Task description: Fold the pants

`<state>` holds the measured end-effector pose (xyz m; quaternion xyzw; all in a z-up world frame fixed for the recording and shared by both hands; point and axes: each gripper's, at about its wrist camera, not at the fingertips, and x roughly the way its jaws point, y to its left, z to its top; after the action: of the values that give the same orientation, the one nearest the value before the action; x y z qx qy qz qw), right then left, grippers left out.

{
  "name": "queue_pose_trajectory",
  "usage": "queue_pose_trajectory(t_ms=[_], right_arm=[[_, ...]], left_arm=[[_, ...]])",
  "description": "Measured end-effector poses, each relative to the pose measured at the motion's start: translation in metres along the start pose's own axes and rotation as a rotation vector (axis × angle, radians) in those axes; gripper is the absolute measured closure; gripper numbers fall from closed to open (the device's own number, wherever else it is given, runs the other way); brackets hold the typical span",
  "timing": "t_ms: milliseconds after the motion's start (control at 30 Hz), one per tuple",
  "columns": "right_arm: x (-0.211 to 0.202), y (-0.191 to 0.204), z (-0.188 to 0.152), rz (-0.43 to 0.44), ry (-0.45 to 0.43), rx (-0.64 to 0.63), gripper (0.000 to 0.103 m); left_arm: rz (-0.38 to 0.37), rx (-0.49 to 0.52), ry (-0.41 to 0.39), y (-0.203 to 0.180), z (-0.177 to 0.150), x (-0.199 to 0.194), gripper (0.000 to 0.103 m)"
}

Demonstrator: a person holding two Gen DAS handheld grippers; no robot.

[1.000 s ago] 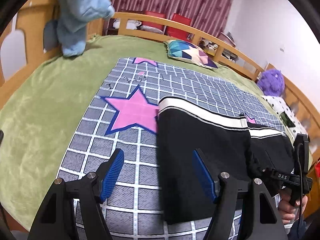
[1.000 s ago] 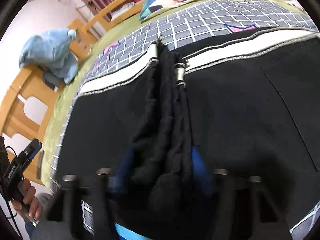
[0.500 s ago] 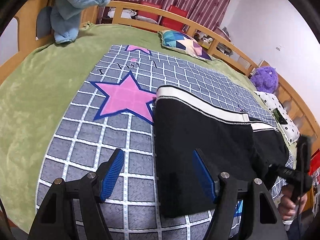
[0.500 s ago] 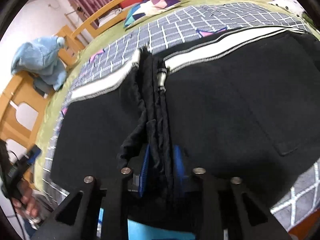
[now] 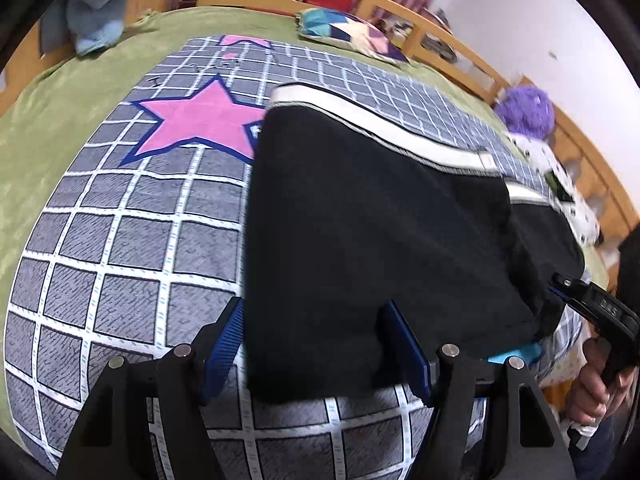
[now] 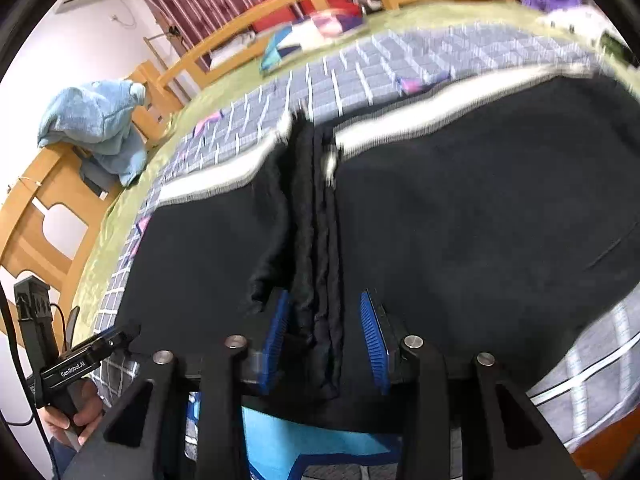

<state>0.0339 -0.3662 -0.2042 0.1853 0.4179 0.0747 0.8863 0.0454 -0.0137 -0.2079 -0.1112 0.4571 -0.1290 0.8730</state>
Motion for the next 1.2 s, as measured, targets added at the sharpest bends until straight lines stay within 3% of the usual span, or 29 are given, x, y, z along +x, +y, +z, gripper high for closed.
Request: queue_pose_trajectory(t_ms=[167, 233, 300, 333, 400, 500, 600, 733, 800, 867, 1033, 1200], right_arm=[[-0.001, 0.013, 0.016, 0.081, -0.026, -0.038, 0.055], [0.014, 0.019, 0.015, 0.056, 0.006, -0.058, 0.055], [0.039, 0.022, 0.01, -0.081, 0.071, -0.112, 0.074], [0.044, 0.021, 0.007, -0.105, 0.079, -0.131, 0.08], [0.036, 0.012, 0.002, -0.047, 0.042, -0.131, 0.08], [0.023, -0.011, 0.003, 0.067, 0.059, -0.056, 0.08], [-0.006, -0.024, 0.005, 0.096, 0.011, -0.052, 0.077], [-0.056, -0.068, 0.012, -0.098, -0.136, -0.067, 0.056], [-0.079, -0.111, 0.015, -0.2, -0.207, 0.026, 0.054], [-0.09, -0.151, 0.018, -0.24, -0.235, 0.147, 0.054], [-0.082, -0.224, 0.023, -0.2, -0.23, 0.348, 0.054], [-0.064, -0.238, 0.032, -0.1, -0.238, 0.378, 0.05]], left_arm=[[-0.016, -0.041, -0.02, 0.013, 0.005, 0.001, 0.034], [-0.017, -0.034, -0.025, 0.014, 0.003, 0.002, 0.034], [-0.016, -0.025, -0.035, 0.015, 0.004, 0.003, 0.034], [-0.01, -0.018, -0.037, 0.015, 0.005, 0.002, 0.034], [-0.002, -0.009, -0.039, 0.016, 0.006, 0.001, 0.034], [-0.011, -0.012, -0.036, 0.018, 0.011, 0.001, 0.038], [-0.01, 0.005, -0.025, 0.019, 0.02, -0.001, 0.041], [-0.01, -0.039, -0.017, 0.026, 0.03, -0.001, 0.044], [-0.035, -0.075, -0.008, 0.029, 0.034, 0.004, 0.045], [-0.045, -0.072, 0.001, 0.026, 0.038, 0.013, 0.045], [-0.072, -0.047, 0.033, 0.022, 0.046, 0.031, 0.045], [-0.083, -0.027, 0.028, 0.023, 0.056, 0.041, 0.045]])
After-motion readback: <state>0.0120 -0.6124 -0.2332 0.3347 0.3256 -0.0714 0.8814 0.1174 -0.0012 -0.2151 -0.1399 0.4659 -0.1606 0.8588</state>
